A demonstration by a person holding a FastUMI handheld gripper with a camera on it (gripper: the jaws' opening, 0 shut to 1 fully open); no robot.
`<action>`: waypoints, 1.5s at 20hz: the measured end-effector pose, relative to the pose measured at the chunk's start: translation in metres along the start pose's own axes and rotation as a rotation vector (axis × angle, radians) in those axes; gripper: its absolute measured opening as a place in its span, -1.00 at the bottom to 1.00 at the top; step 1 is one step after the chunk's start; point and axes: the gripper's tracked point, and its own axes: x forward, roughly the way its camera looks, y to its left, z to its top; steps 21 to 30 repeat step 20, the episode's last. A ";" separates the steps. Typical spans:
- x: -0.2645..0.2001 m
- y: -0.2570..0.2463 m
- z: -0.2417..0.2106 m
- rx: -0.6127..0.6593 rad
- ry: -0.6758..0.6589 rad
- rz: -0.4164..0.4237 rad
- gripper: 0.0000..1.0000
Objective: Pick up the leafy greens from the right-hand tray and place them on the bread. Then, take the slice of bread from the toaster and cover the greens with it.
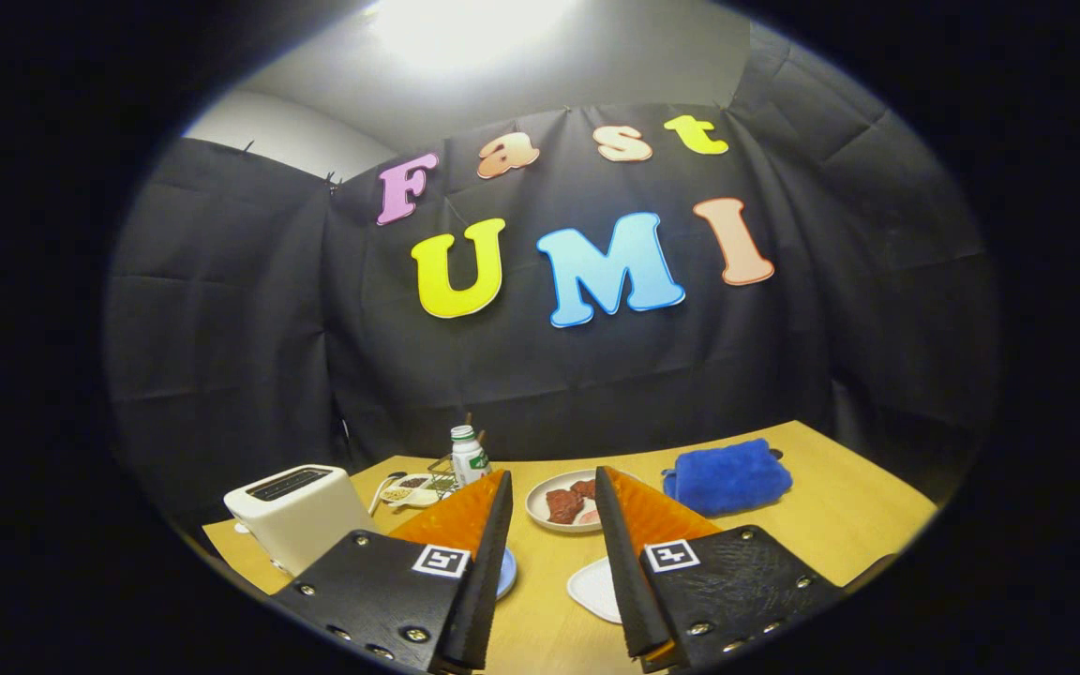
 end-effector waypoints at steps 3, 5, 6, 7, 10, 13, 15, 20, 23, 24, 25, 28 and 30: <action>-0.024 -0.029 0.016 -0.062 -0.036 0.099 0.07; -0.045 -0.071 0.023 -0.132 -0.067 0.082 0.07; -0.055 -0.094 0.030 -0.157 -0.092 0.068 0.07; -0.065 -0.117 0.035 -0.166 -0.114 0.043 0.07; -0.086 -0.178 0.027 -0.165 -0.122 -0.019 0.06; -0.097 -0.249 0.015 -0.203 -0.091 -0.106 0.07; -0.096 -0.300 0.015 -0.205 -0.106 -0.179 0.06; -0.076 -0.383 -0.017 -0.230 -0.135 -0.268 0.06; -0.076 -0.383 -0.017 -0.230 -0.135 -0.268 0.06; -0.076 -0.383 -0.017 -0.230 -0.135 -0.268 0.06; -0.076 -0.383 -0.017 -0.230 -0.135 -0.268 0.06; -0.076 -0.383 -0.017 -0.230 -0.135 -0.268 0.06; -0.076 -0.383 -0.017 -0.230 -0.135 -0.268 0.06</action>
